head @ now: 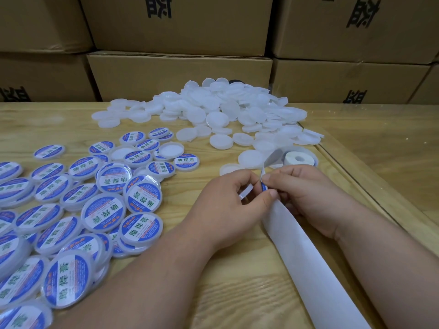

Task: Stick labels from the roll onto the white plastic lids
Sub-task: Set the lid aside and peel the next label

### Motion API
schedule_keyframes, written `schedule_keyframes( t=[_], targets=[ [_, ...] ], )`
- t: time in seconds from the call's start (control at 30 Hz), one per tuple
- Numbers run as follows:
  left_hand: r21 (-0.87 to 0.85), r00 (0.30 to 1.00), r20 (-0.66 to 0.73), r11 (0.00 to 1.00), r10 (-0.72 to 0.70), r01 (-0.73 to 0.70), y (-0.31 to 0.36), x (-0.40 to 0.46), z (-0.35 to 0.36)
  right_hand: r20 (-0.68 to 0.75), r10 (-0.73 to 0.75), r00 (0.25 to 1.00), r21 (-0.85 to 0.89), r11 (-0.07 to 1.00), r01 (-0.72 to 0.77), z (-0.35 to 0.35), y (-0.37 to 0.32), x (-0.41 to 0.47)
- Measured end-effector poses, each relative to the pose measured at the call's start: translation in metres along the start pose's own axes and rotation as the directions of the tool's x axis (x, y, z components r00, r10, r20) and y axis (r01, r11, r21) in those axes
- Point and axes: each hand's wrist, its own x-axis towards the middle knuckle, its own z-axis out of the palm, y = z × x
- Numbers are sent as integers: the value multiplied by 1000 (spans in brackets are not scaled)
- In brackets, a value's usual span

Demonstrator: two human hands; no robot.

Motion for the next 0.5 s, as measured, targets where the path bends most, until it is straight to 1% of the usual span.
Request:
schedule_keyframes(
  t=[0.1,0.2,0.37,0.43,0.5],
  targets=[
    [-45,999,15,999,-29,30,0,0,-1,11,-17,1000,10,1000,17,0,1,1],
    [-89,999,-2,995,-47,46,1,0,-2,19,-32,999,28,999,31,1,1,2],
    [-115,998,-19,992,-59,57,1,2,-2,11,-43,999,13,999,43,3,0,2],
    [-124,997,-24,990,-78,74,1,4,-2,-8,-46,999,12,999,46,4,0,2],
    [-116,994,-37,989,-100,95,-1,4,-2,-61,-48,997,24,998,50,6,0,3]
  ],
)
